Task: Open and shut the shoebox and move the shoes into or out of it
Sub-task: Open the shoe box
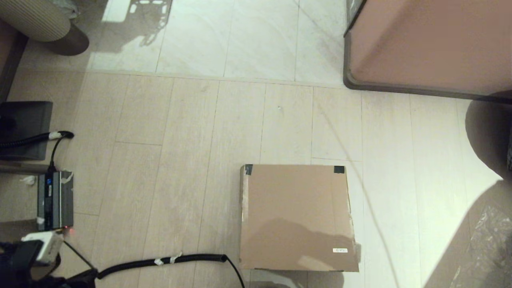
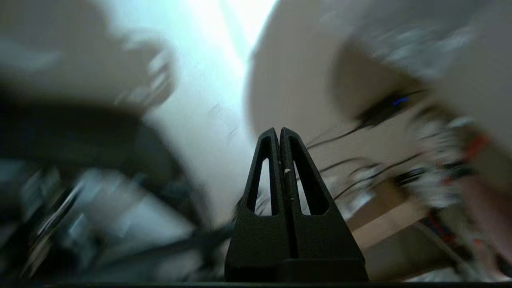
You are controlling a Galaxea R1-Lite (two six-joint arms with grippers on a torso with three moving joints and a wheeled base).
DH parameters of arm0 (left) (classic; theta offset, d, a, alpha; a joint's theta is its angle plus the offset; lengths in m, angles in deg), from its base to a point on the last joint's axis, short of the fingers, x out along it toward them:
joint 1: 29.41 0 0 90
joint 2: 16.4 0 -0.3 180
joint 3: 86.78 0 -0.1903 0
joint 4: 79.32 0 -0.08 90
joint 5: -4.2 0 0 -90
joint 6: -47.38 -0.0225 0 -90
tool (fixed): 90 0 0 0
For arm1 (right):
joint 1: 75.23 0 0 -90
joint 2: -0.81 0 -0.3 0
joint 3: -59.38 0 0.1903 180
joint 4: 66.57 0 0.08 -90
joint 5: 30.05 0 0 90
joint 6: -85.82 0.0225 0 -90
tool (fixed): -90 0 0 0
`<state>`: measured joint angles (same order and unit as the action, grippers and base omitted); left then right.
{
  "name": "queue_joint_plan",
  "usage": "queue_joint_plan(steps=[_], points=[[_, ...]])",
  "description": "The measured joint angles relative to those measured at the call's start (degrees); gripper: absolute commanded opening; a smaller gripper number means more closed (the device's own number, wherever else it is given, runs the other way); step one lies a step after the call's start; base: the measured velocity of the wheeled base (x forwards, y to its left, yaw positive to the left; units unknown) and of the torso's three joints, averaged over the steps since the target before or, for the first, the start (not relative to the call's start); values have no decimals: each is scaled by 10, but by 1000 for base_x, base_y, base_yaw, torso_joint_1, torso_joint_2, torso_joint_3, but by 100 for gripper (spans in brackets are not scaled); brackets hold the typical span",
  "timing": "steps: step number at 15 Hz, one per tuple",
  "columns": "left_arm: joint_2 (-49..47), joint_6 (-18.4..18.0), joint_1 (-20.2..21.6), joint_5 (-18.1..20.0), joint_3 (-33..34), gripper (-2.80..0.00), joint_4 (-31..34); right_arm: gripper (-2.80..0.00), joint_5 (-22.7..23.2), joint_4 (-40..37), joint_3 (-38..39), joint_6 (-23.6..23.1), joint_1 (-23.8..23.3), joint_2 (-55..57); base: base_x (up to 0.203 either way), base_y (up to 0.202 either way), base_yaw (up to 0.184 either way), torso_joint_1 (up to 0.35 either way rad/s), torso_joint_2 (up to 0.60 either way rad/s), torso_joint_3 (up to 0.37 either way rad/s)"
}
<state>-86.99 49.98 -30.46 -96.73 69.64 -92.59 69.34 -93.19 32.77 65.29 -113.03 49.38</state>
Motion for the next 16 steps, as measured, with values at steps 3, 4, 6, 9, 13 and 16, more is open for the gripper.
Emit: queue_joint_plan(steps=[3,4,6,9,13,16], points=[[7,2,7,-10,2,-280,39,-280,69,-82,-32,12,61,17,0,0,0,0,0,0],[9,2,9,-11,2,-280,52,-280,79,-83,-35,14,78,29,0,0,0,0,0,0],[15,3,11,-11,2,-280,76,-280,88,-75,-37,14,103,73,0,0,0,0,0,0],[30,3,24,-11,2,-280,85,-280,125,-32,-26,13,180,143,0,0,0,0,0,0],[75,6,44,-7,2,-280,149,-280,53,-12,-14,64,223,133,0,0,0,0,0,0],[171,6,43,28,-4,-280,263,-280,-73,-22,-15,236,224,96,0,0,0,0,0,0]])
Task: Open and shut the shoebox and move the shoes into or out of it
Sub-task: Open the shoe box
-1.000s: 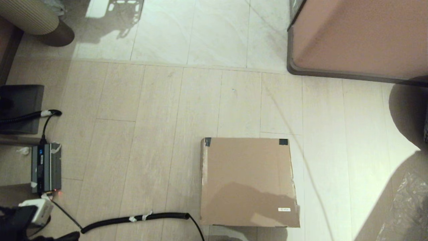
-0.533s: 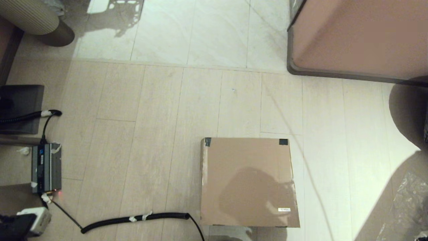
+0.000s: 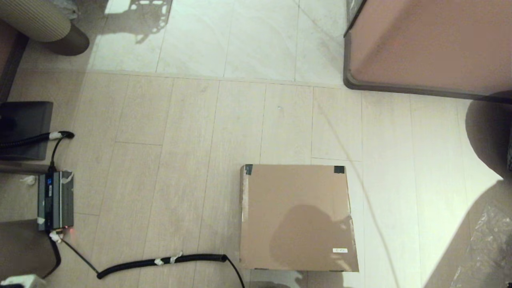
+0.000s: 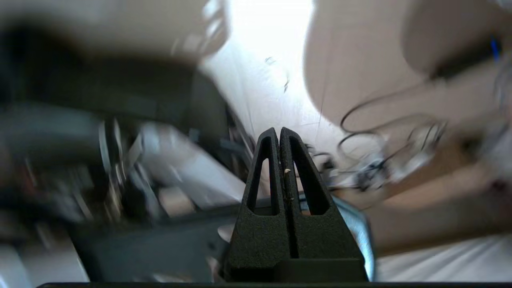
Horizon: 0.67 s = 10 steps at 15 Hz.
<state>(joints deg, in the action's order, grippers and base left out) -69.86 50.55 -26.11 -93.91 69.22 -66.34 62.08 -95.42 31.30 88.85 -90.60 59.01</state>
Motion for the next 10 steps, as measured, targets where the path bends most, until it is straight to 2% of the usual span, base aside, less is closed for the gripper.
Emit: queue_joint_plan(steps=[1,2,3,5,6,8,10], points=[[35,-3,-1,25,-8,-280,56,-280,-16,-2,0,39,0,-13,0,0,0,0,0,0],[62,-8,-2,50,-15,-280,111,-280,-17,-4,-1,43,1,-22,0,0,0,0,0,0],[80,-19,-3,65,-20,-280,146,-280,-7,-7,-1,23,2,-23,0,0,0,0,0,0],[111,-53,-4,76,-20,-280,163,-280,30,-9,-1,-58,23,-1,0,0,0,0,0,0],[126,-70,-4,82,-19,-280,164,-280,45,-8,0,-71,35,18,0,0,0,0,0,0],[149,-105,-7,91,-18,-280,163,-280,78,-5,1,-42,51,57,0,0,0,0,0,0],[152,-106,-7,91,-19,-280,167,-280,88,2,3,-14,59,77,0,0,0,0,0,0]])
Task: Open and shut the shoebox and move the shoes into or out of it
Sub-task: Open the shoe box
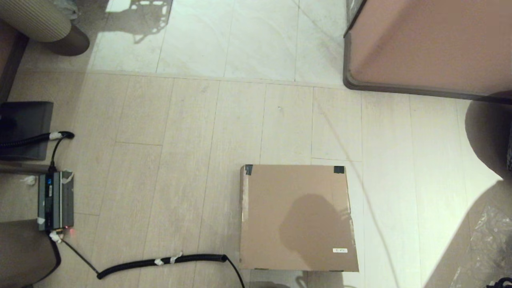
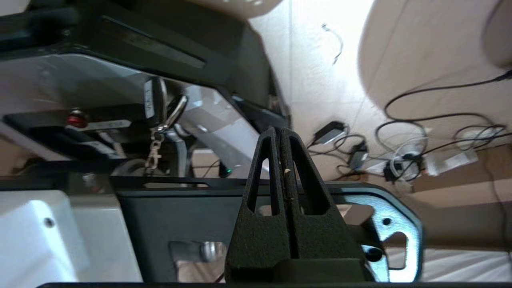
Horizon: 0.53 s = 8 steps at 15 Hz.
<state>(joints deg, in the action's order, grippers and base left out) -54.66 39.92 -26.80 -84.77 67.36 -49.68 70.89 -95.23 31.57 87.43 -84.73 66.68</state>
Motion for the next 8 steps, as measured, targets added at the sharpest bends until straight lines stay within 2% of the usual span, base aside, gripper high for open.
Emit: queue_joint_plan(steps=[2,5,7,8], points=[[-16,0,0,0,0,-280,1,-280,8,7,1,-4,28,13,0,0,0,0,0,0],[-26,11,16,-1,0,-280,-1,-280,11,13,4,-10,106,-20,0,0,0,0,0,0],[-19,57,25,-12,1,-280,-6,-280,5,13,5,-10,138,-103,0,0,0,0,0,0],[-13,68,27,-14,1,-280,-6,-280,-8,10,5,-8,148,-156,0,0,0,0,0,0]])
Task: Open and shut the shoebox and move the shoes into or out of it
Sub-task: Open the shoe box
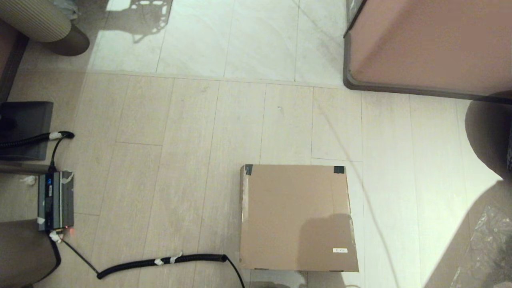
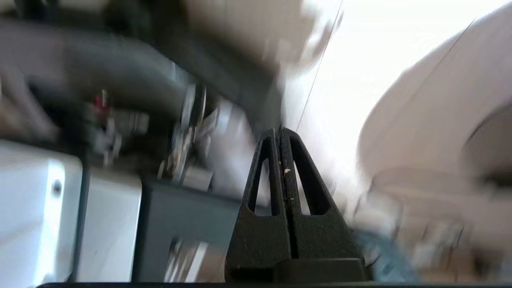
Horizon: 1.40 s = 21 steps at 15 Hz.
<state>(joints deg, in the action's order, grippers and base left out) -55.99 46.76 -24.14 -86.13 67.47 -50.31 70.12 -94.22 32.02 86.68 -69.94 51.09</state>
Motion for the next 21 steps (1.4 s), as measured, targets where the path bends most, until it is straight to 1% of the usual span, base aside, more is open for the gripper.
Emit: queue_joint_plan(steps=[1,4,6,7,8,9,11,12,13,14,15,17,18,19,21], points=[[5,1,1,-1,0,-280,2,-280,-18,-7,-1,7,7,-51,0,0,0,0,0,0],[22,-1,1,-1,0,-280,1,-280,-105,-57,-7,49,13,-194,0,0,0,0,0,0],[64,-6,1,-1,0,-280,1,-280,-132,-67,-9,62,8,-272,0,0,0,0,0,0],[95,-11,1,-1,0,-280,2,-280,-138,-55,-7,70,6,-296,0,0,0,0,0,0],[127,-17,1,-1,-1,-280,3,-280,-141,-46,-5,77,2,-312,0,0,0,0,0,0],[159,-25,2,0,-1,-280,4,-280,-141,-56,-5,67,-10,-322,0,0,0,0,0,0],[202,-51,4,6,2,-280,-7,-280,-129,-73,-7,19,-23,-341,0,0,0,0,0,0],[214,-55,5,17,7,-280,-26,-280,-122,-74,-7,-2,-29,-362,0,0,0,0,0,0],[220,-57,2,28,10,-280,-48,-280,-117,-75,-8,-12,-35,-390,0,0,0,0,0,0],[224,-59,-11,31,13,-280,-50,-280,-114,-75,-8,-17,-41,-423,0,0,0,0,0,0],[228,-60,-25,32,15,-280,-48,-280,-112,-73,-7,-11,-45,-449,0,0,0,0,0,0],[259,-63,-44,33,16,-280,-43,-280,-120,-69,-6,31,-51,-479,0,0,0,0,0,0],[286,-65,-49,33,17,-280,-40,-280,-119,-69,-6,37,-52,-487,0,0,0,0,0,0],[314,-68,-52,32,17,-280,-40,-280,-118,-68,-5,24,-53,-492,0,0,0,0,0,0],[360,-69,-55,21,17,-280,-42,-280,-102,-60,-2,-35,-54,-499,0,0,0,0,0,0]])
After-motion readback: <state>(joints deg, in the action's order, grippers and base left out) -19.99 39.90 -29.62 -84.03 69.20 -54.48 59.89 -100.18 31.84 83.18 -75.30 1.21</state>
